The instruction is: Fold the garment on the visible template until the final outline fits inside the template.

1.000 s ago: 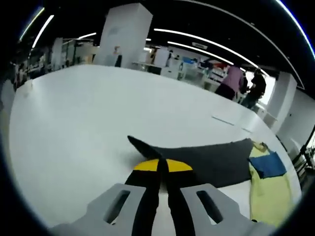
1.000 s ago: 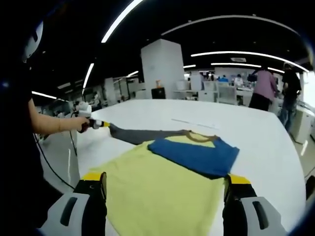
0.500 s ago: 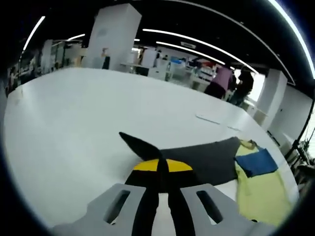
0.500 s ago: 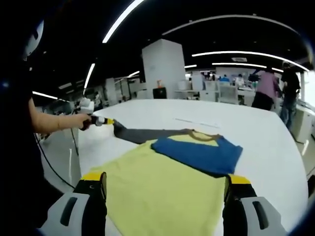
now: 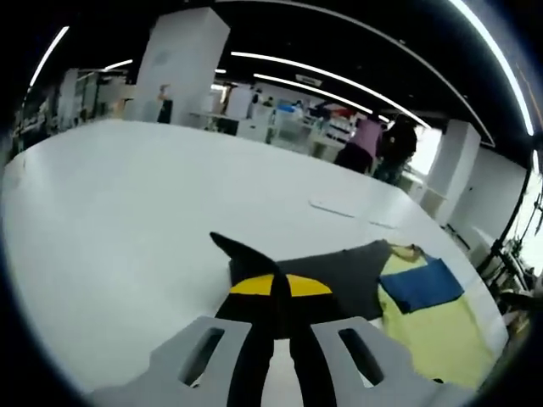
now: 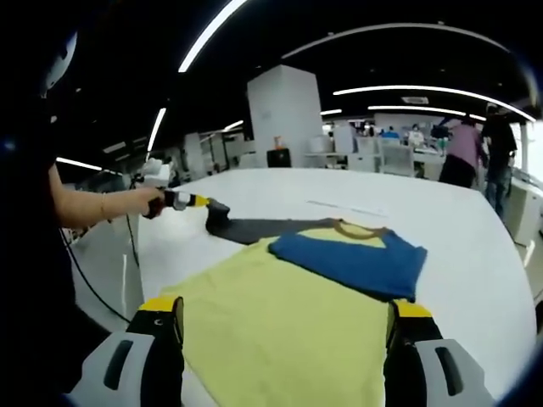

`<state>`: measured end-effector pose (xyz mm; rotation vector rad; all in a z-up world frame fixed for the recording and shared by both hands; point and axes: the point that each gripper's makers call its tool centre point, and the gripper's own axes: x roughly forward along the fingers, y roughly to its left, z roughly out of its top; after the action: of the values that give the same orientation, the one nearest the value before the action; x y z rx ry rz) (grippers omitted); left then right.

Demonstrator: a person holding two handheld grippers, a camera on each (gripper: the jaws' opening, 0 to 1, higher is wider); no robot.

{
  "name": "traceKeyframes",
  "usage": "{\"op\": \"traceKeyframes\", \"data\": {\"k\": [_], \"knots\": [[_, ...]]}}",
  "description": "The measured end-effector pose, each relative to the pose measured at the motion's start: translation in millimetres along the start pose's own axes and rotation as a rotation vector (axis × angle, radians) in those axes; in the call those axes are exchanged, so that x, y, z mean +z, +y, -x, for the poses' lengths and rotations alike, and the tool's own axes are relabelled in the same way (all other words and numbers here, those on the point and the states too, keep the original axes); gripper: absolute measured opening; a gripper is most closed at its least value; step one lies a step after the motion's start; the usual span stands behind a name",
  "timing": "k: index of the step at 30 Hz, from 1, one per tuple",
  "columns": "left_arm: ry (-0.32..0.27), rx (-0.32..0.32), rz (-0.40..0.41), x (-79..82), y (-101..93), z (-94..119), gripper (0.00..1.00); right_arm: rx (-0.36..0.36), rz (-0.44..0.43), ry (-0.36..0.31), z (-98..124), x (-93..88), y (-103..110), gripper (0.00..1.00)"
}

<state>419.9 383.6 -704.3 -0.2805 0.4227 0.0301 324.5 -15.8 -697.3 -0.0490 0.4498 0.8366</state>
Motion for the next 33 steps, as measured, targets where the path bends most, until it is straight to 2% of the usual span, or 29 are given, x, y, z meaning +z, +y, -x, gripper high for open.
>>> {"op": "traceKeyframes", "data": {"k": [18, 33], "knots": [[-0.004, -0.085, 0.001, 6.6, -40.7, -12, 0.0, -0.022, -0.007, 0.001, 6, -4.0, -5, 0.99], [-0.012, -0.159, -0.029, 14.2, -74.5, -25, 0.0, -0.016, -0.016, 0.002, 6, -6.9, -5, 0.99]]}}
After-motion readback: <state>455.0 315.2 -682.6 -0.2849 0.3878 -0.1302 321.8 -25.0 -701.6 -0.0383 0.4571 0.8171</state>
